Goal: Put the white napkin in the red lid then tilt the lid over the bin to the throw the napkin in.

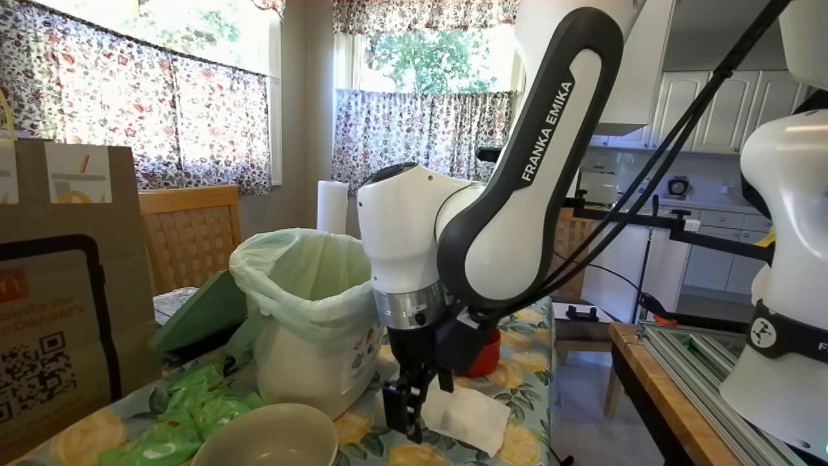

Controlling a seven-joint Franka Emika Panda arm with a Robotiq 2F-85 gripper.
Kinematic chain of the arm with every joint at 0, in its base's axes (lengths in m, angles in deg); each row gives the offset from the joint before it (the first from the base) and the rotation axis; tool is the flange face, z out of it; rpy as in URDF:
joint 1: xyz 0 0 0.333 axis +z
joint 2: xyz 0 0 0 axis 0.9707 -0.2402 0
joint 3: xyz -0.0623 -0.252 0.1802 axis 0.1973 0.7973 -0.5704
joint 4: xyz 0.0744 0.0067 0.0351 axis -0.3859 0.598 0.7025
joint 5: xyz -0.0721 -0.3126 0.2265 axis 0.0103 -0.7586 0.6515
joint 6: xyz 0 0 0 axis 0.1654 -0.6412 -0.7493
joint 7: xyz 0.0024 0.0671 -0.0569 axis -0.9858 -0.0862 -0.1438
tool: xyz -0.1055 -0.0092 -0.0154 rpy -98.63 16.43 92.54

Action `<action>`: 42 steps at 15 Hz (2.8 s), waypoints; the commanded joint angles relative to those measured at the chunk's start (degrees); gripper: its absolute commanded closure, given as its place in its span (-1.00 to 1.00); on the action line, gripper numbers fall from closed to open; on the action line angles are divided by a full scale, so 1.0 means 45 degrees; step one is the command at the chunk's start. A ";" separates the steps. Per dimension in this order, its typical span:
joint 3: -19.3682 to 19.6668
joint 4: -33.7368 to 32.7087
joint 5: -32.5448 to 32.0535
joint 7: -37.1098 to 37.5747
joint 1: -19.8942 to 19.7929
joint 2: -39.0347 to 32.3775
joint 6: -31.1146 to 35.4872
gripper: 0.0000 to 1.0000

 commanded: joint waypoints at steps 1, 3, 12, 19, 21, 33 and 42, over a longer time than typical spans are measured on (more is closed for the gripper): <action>0.0032 0.0188 -0.0355 0.0539 0.0134 0.0007 -0.0151 -1.00; 0.0086 0.0119 -0.0447 0.0527 0.0072 -0.0135 0.0098 -1.00; 0.0627 -0.0323 -0.0397 0.0472 0.0007 -0.0947 0.1022 -0.45; 0.0558 -0.0142 -0.0156 0.0315 -0.0057 -0.0710 0.0634 0.57; 0.0383 0.0411 -0.0074 0.0162 -0.0086 0.0008 0.0453 0.87; 0.0400 0.2685 -0.1602 0.1348 -0.0597 0.4224 -0.2395 1.00; -0.0074 0.3484 -0.3243 0.2369 -0.2887 0.6636 -0.4260 1.00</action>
